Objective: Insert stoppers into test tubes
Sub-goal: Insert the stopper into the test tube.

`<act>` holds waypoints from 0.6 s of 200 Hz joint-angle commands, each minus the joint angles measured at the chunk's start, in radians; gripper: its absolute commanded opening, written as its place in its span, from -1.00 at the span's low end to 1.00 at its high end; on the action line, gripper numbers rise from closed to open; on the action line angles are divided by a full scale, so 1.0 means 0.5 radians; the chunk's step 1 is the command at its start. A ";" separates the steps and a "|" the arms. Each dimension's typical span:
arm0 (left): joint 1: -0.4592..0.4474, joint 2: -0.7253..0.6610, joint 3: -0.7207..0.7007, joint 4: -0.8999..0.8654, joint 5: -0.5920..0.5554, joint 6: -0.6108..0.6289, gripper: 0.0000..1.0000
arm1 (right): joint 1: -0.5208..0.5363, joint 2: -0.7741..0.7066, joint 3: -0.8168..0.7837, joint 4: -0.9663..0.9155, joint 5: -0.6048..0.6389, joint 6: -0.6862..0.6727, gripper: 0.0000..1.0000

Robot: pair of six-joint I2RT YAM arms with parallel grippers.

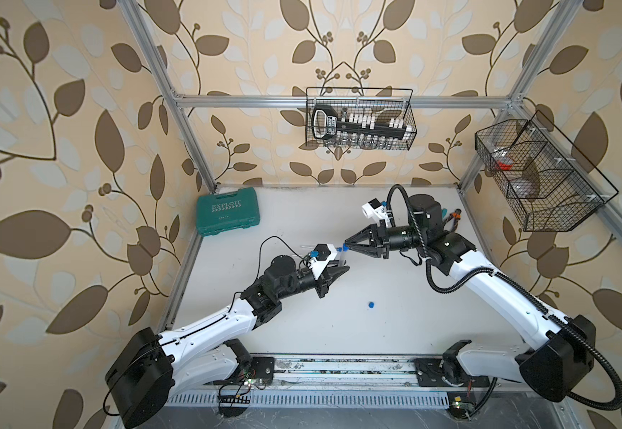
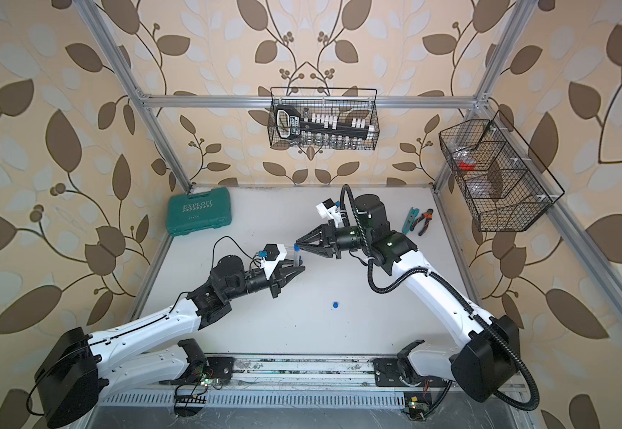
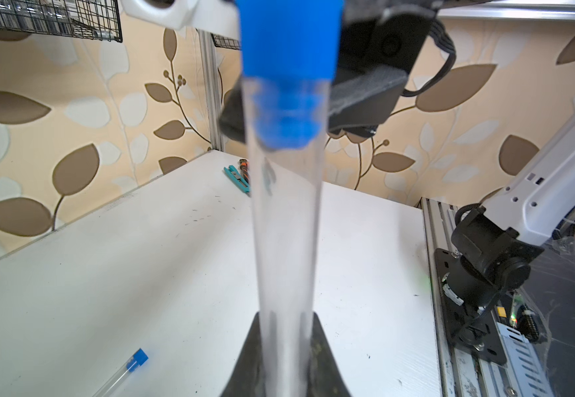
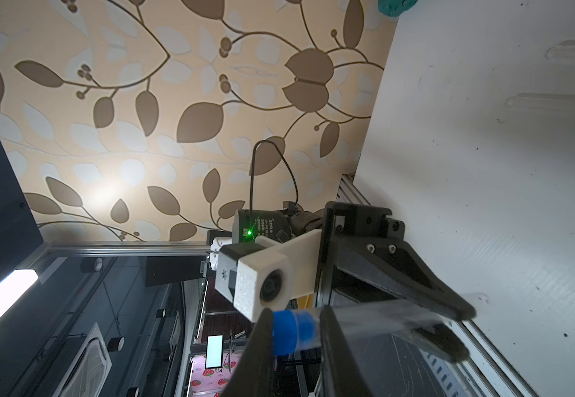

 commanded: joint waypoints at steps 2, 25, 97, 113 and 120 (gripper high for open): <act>0.008 -0.167 0.376 0.794 -0.027 0.000 -1.00 | 0.054 0.101 -0.220 -0.397 0.058 -0.075 -0.60; 0.011 -0.159 0.403 0.847 -0.059 -0.061 -1.00 | 0.056 0.092 -0.278 -0.345 0.055 -0.051 -0.61; 0.011 -0.156 0.425 0.835 -0.076 -0.074 -1.00 | 0.048 0.085 -0.338 -0.251 0.029 -0.027 -0.62; 0.011 -0.168 0.413 0.622 0.003 0.036 -1.00 | 0.039 0.088 -0.233 -0.248 0.001 -0.019 -0.59; 0.010 -0.168 0.401 0.477 0.026 0.090 -1.00 | 0.037 0.090 -0.167 -0.250 -0.016 -0.017 -0.56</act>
